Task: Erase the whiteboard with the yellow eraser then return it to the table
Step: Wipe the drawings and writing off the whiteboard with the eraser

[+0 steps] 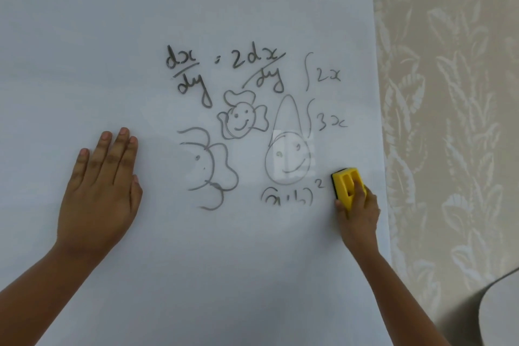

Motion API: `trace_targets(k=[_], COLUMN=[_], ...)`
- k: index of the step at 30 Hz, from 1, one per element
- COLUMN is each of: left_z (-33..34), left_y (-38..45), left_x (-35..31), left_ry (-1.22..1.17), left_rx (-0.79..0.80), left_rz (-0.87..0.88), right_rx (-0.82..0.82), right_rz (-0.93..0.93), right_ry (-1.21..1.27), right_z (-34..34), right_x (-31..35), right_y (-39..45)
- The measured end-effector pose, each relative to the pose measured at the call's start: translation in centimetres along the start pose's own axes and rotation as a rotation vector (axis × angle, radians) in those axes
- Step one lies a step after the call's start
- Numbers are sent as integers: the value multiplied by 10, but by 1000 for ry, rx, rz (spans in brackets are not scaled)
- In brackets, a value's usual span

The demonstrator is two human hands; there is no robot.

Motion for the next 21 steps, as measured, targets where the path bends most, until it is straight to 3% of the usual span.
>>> trace_targets(k=[2,6,13,18,21], left_z=[-1,-1,0,-3,-3], left_y=[0,0,0,0,0], left_x=[0,-1,0,-2,-3], left_ry=[8,1,-1,-3,-3], left_rx=[-11,-29,-11,-3,7], left_rz=[-2,-10,-9,-20,-28], right_rx=[19,-9,49,20,3], right_rz=[-21,212,-117,78,-59], right_ry=[-22,11,33,-3,35], right_z=[-1,-5,10,8,17], right_x=[-7,-9,39,35,79], right_y=[-9,22,-54,-36,-49])
Point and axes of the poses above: each hand's wrist, its own y-axis towards the middle knuckle, its own z-axis out of the palm, x = y × z, the point moved 3 cm from there along y, towards the middle knuckle, and after that the axes turned 7 degrees about -x, right-handed, at the moved point
